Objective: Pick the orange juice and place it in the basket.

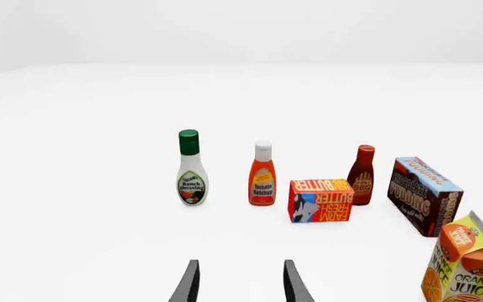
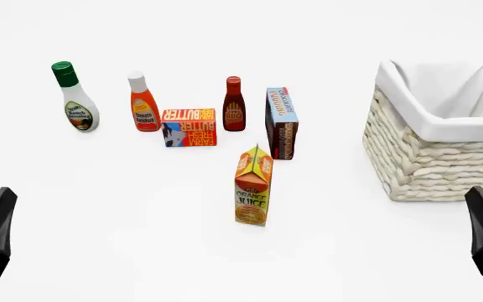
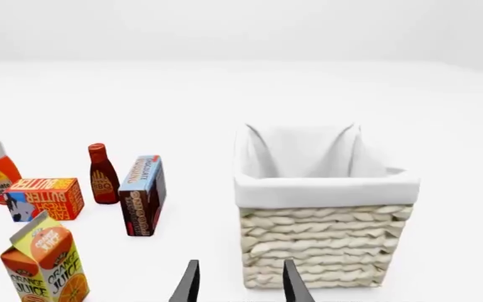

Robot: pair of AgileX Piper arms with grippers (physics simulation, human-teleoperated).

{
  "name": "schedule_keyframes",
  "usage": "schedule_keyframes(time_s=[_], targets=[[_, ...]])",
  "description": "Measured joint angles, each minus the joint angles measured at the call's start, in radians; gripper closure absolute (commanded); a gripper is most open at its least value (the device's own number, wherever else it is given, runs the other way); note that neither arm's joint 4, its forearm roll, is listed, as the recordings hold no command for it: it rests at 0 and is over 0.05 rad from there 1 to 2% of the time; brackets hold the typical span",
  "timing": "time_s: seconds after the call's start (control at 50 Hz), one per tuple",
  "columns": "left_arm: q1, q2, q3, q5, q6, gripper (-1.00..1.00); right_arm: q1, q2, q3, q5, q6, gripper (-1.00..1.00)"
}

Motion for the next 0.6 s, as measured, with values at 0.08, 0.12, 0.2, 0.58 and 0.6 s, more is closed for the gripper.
schedule_keyframes(time_s=[0.08,0.12,0.2,0.58,0.6], targets=[[0.000,0.001,-0.001,0.000,0.000,-1.00,-0.006,0.020,0.000,-0.013,-0.001,-1.00],[-0.001,0.002,-0.001,0.000,0.001,-1.00,-0.008,0.029,0.000,-0.019,-0.001,-1.00],[-0.001,0.002,-0.002,0.000,0.001,-1.00,-0.012,0.044,0.000,-0.029,-0.003,-1.00],[-0.005,0.002,-0.003,0.001,0.001,-1.00,-0.024,0.041,-0.002,-0.025,-0.012,-1.00],[-0.005,0.002,-0.003,0.001,0.001,-1.00,-0.025,0.042,-0.002,-0.025,-0.013,-1.00]])
